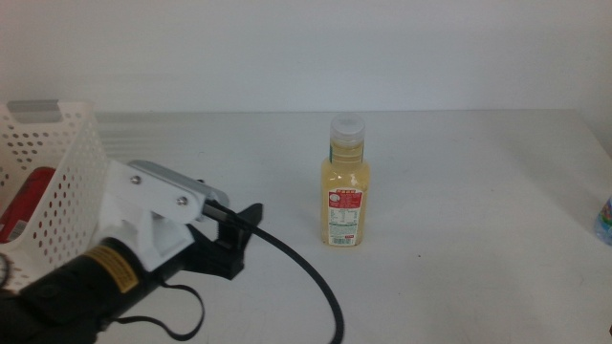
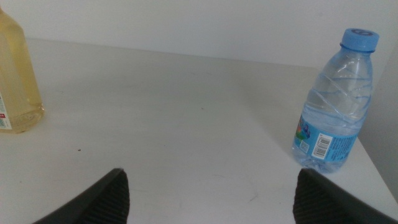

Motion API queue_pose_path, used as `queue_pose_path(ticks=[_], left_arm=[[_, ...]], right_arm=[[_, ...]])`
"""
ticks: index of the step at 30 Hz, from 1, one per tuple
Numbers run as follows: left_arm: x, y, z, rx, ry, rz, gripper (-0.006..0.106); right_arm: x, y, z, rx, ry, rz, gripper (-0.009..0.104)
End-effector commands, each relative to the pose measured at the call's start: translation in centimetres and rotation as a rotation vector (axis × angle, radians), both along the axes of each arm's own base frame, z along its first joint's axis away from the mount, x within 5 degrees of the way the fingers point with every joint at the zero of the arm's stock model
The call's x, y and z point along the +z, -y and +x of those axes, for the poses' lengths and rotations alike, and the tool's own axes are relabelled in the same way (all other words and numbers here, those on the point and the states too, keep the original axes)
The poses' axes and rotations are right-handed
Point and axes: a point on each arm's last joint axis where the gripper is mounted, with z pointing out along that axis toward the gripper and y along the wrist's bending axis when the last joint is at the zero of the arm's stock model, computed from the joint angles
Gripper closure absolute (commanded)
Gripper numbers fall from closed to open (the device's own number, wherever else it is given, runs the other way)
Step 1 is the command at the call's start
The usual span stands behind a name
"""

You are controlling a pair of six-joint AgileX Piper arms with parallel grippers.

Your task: Use arms to grab the bottles and put them into the dustbin to the left of the table.

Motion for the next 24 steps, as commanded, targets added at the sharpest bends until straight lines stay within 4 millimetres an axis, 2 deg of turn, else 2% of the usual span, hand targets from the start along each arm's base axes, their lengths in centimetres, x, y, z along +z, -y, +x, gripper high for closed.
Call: queue_pose_path(ticks=[1,9,16,24], left_arm=[[1.6,0.9,0.7,-0.040,0.120,-0.111,0.012],[-0.4,2.7,2.4,-0.112,0.108,-0.172,0.012],[-0.6,4.7,4.5,-0.178,0.079,-0.188,0.012],[-0.5,7.2,4.2,-0.133,0.061,-0.152,0.012]], right_arm=[[1.1,0.0,-0.1,0.002,0.109,-0.011,0.018],[1.1,0.0,-0.1,0.002,0.109,-0.011,0.018],[1.1,0.0,-0.1,0.002,0.109,-0.011,0.018],[1.1,0.0,-0.1,0.002,0.109,-0.011,0.018]])
